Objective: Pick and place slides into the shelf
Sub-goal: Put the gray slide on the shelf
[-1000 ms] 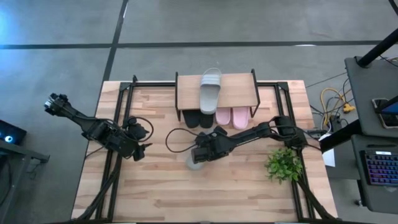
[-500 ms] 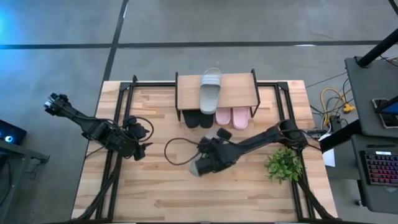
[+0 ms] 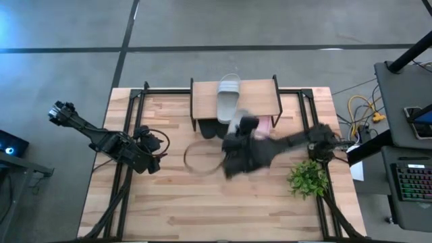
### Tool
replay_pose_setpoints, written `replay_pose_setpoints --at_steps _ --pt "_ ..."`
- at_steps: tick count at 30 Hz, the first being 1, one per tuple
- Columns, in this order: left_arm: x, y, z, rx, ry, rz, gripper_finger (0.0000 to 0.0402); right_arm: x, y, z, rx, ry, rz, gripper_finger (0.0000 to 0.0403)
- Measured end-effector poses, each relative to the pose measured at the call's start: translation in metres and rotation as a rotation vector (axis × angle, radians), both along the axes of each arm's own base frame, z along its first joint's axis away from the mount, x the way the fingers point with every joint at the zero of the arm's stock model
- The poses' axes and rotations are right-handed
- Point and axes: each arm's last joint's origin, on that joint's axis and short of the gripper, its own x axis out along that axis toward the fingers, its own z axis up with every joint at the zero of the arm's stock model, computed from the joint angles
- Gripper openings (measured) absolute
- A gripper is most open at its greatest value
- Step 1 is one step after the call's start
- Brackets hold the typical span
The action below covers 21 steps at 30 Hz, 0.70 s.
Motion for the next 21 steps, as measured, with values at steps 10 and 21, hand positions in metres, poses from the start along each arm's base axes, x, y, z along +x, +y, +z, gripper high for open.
replay_pose_setpoints --at_steps 10,21 --pt "0.002 0.000 0.000 0.034 -0.017 0.023 0.0251 -0.041 -0.132 0.027 -0.069 0.291 -0.148 0.0015" --pt "0.001 0.003 0.001 0.034 -0.087 0.126 0.0251 -0.035 -0.207 0.005 0.058 0.386 0.063 0.0015"
